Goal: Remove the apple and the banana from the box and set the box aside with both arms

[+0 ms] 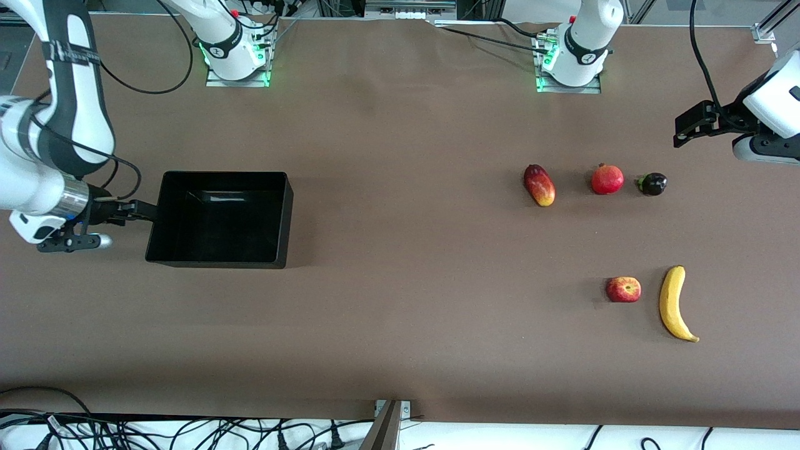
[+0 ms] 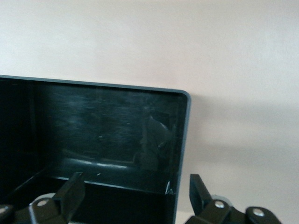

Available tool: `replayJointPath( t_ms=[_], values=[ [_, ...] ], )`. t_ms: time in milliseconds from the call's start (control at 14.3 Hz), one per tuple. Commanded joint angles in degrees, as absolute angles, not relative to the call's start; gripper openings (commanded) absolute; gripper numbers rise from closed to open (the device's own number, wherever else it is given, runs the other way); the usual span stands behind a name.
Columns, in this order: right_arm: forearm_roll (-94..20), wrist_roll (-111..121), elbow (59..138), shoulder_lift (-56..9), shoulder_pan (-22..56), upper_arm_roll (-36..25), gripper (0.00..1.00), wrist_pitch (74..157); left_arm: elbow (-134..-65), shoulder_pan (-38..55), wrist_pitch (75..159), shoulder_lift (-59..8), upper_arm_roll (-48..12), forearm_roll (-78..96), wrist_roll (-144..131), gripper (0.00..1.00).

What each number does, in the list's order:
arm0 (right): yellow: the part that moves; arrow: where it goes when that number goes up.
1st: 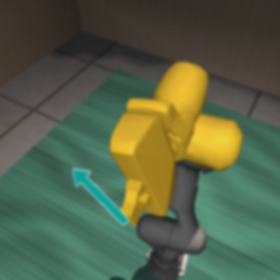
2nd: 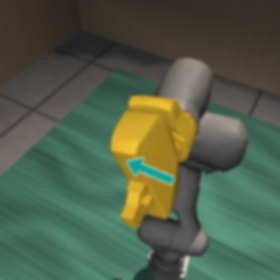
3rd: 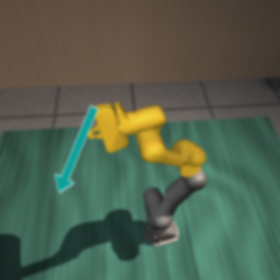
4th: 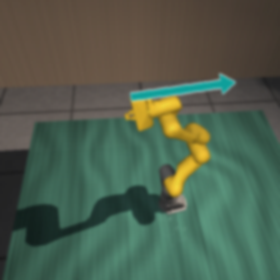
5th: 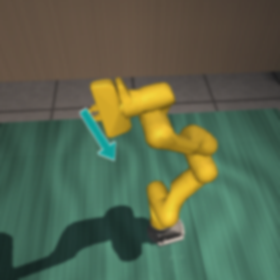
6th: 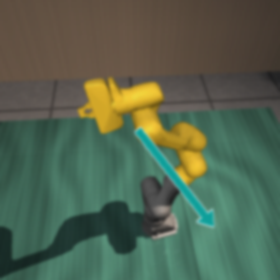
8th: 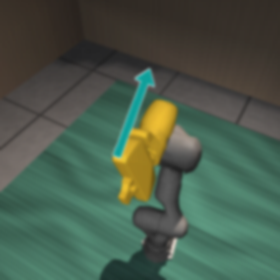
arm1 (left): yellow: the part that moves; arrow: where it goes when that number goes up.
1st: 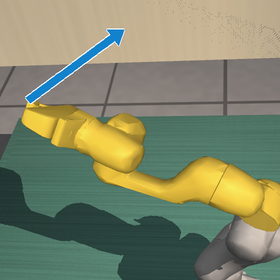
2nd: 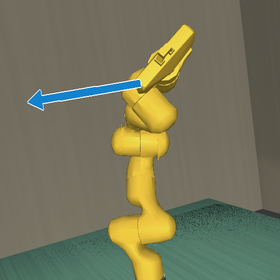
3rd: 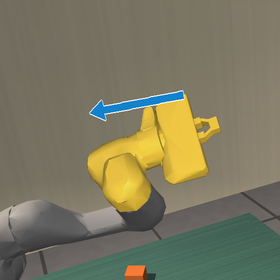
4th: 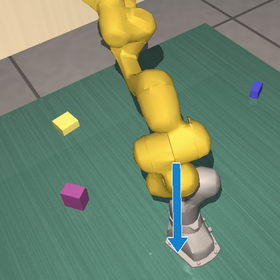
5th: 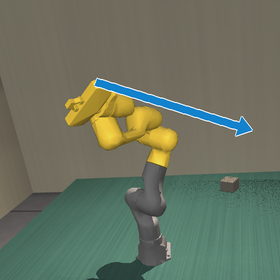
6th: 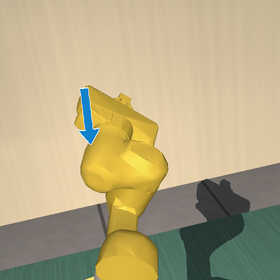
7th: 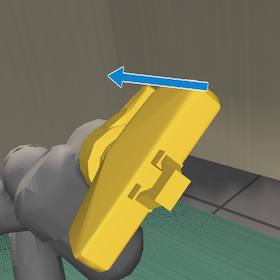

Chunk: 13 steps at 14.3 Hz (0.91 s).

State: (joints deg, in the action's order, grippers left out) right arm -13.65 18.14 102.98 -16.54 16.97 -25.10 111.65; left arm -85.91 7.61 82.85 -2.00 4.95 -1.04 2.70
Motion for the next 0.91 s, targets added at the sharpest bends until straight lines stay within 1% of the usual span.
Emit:
replayJointPath(
  t_ms=[0,140,280,420,559,699,839],
  values=[
    [-10.4,15.1,101.7,-11.9,18.9,-24.9,1.0,105.6,-84.6,7.1,81.6,-2.2,4.5,-1.4,3.3,1.0],
    [-6.3,9.0,100.4,-7.8,22.0,-24.7,1.0,99.7,-84.6,7.1,81.6,-2.2,4.5,-1.4,3.3,1.0],
    [-3.3,7.3,100.3,-3.1,23.7,-24.3,1.0,97.0,-84.6,7.1,81.6,-2.2,4.5,-1.4,3.3,1.0],
    [-2.5,7.4,99.7,-0.6,23.8,-23.7,1.0,94.6,-84.6,7.1,81.6,-2.2,4.5,-1.4,3.3,1.0],
    [-1.0,7.4,97.0,0.0,23.2,-21.9,1.0,91.1,-84.6,7.1,81.5,-2.2,4.5,-1.4,3.3,1.0],
    [-0.4,6.9,95.2,1.0,19.8,-17.4,1.0,87.6,-84.6,7.1,81.6,-2.2,4.5,-1.4,3.3,1.0],
    [-0.4,7.1,95.2,2.2,17.9,-15.5,1.0,87.3,-84.6,7.1,81.5,-2.2,4.5,-1.4,3.3,1.0]
  ],
)
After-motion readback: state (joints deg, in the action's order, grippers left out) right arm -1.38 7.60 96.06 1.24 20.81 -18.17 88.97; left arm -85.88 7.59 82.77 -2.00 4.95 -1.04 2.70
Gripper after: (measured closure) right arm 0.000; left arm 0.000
